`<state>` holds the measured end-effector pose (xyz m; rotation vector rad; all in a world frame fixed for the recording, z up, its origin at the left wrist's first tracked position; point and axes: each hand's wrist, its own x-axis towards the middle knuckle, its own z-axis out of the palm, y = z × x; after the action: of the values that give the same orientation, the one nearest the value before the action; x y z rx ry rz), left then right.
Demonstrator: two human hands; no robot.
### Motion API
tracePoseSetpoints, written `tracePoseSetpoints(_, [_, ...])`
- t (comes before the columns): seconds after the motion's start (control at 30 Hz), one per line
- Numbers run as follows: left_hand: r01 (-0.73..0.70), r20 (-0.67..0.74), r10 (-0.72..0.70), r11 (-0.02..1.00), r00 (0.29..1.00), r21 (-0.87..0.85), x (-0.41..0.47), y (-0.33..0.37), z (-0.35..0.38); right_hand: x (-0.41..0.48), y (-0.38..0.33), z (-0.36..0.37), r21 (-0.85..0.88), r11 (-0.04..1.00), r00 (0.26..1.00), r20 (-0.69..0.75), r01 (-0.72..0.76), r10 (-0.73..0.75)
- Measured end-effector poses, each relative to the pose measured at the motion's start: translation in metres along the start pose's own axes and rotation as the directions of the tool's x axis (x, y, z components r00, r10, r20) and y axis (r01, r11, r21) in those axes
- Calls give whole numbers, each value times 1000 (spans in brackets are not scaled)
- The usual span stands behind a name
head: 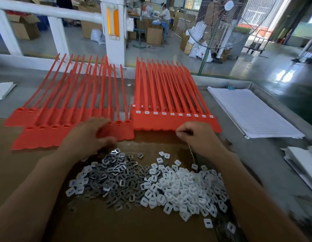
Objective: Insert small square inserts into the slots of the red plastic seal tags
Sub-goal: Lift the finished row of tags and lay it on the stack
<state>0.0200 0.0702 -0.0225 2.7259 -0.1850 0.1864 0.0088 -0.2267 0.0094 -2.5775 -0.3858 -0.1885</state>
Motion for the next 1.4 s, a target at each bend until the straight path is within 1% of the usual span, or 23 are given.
tracePoseSetpoints(0.07, [-86, 36, 85, 996, 996, 25, -1, 8, 2, 7, -20, 5, 27, 999, 997, 67, 29, -30])
tracePoseSetpoints(0.2, [-61, -8, 62, 995, 998, 82, -1, 6, 5, 28, -59, 19, 57, 997, 989, 133, 57, -64])
tracePoseSetpoints(0.33, [-130, -126, 145, 984, 981, 124, -1, 8, 7, 55, -97, 38, 36, 998, 974, 215, 59, -66])
tracePoseSetpoints(0.4, [-157, -192, 183, 977, 964, 145, -2, 9, 7, 66, -107, 46, 1, 1000, 975, 222, 5, -5])
tracePoseSetpoints(0.47, [-159, -328, 175, 984, 928, 74, -4, 9, 3, 73, -113, 49, 16, 996, 980, 181, -84, 80])
tracePoseSetpoints(0.53, [-170, -429, 167, 985, 888, 31, -6, 10, -1, 77, -118, 47, 157, 963, 963, 190, -220, 189])
tracePoseSetpoints(0.63, [-148, -428, 156, 988, 890, 52, -8, 13, -3, 73, -134, 44, 466, 781, 891, 379, -417, 250])
tracePoseSetpoints(0.7, [-159, -438, 146, 987, 887, 6, -9, 13, -6, 73, -144, 41, 554, 741, 913, 353, -380, 204])
tracePoseSetpoints(0.77, [-270, -550, 233, 963, 802, 14, -12, 16, -10, 73, -146, 35, 627, 725, 957, 237, -284, 170])
tracePoseSetpoints(0.83, [-368, -667, 327, 926, 669, 85, -15, 20, -12, 74, -141, 20, 738, 630, 970, 169, -242, 174])
tracePoseSetpoints(0.93, [-509, -606, 505, 841, 615, 184, -20, 24, -11, 65, -121, -7, 780, 607, 982, 50, -152, 181])
tracePoseSetpoints(0.97, [-536, -559, 548, 819, 622, 205, -20, 26, -9, 62, -112, -14, 796, 593, 984, 13, -119, 179])
tracePoseSetpoints(1.0, [-533, -510, 535, 830, 674, 166, -20, 28, -6, 57, -104, -22, 823, 561, 982, -15, -93, 186])
tracePoseSetpoints(1.03, [-484, -461, 448, 874, 766, 46, -20, 31, -4, 52, -94, -29, 852, 519, 979, -39, -73, 201])
tracePoseSetpoints(1.07, [-376, -397, 292, 914, 870, -153, -18, 33, -3, 46, -84, -36, 877, 477, 973, -55, -60, 224])
tracePoseSetpoints(1.1, [-218, -286, 103, 888, 952, -404, -16, 35, 0, 40, -74, -42, 893, 447, 967, -65, -54, 246])
tracePoseSetpoints(1.13, [-37, -106, -43, 750, 993, -660, -13, 36, 3, 33, -64, -46, 903, 427, 961, -68, -55, 268])
tracePoseSetpoints(1.17, [107, 70, -91, 526, 993, -844, -11, 36, 4, 26, -55, -48, 907, 416, 954, -68, -63, 292])
tracePoseSetpoints(1.2, [184, 162, -94, 317, 982, -930, -9, 35, 5, 20, -45, -48, 907, 414, 945, -66, -77, 320])
tracePoseSetpoints(1.23, [176, 165, -76, 158, 983, -972, -7, 33, 4, 13, -35, -48, 907, 411, 935, -68, -88, 349])
tracePoseSetpoints(1.27, [129, 125, -70, 54, 990, -990, -5, 31, 2, 7, -25, -47, 912, 400, 923, -73, -91, 378])
tracePoseSetpoints(1.33, [50, 52, -100, -20, 994, -999, -2, 28, -2, -4, -4, -42, 918, 385, 891, -92, -98, 446])
tracePoseSetpoints(1.4, [43, 40, -74, 38, 996, -998, -4, 32, -3, -14, 14, -36, 907, 397, 861, -85, -141, 501])
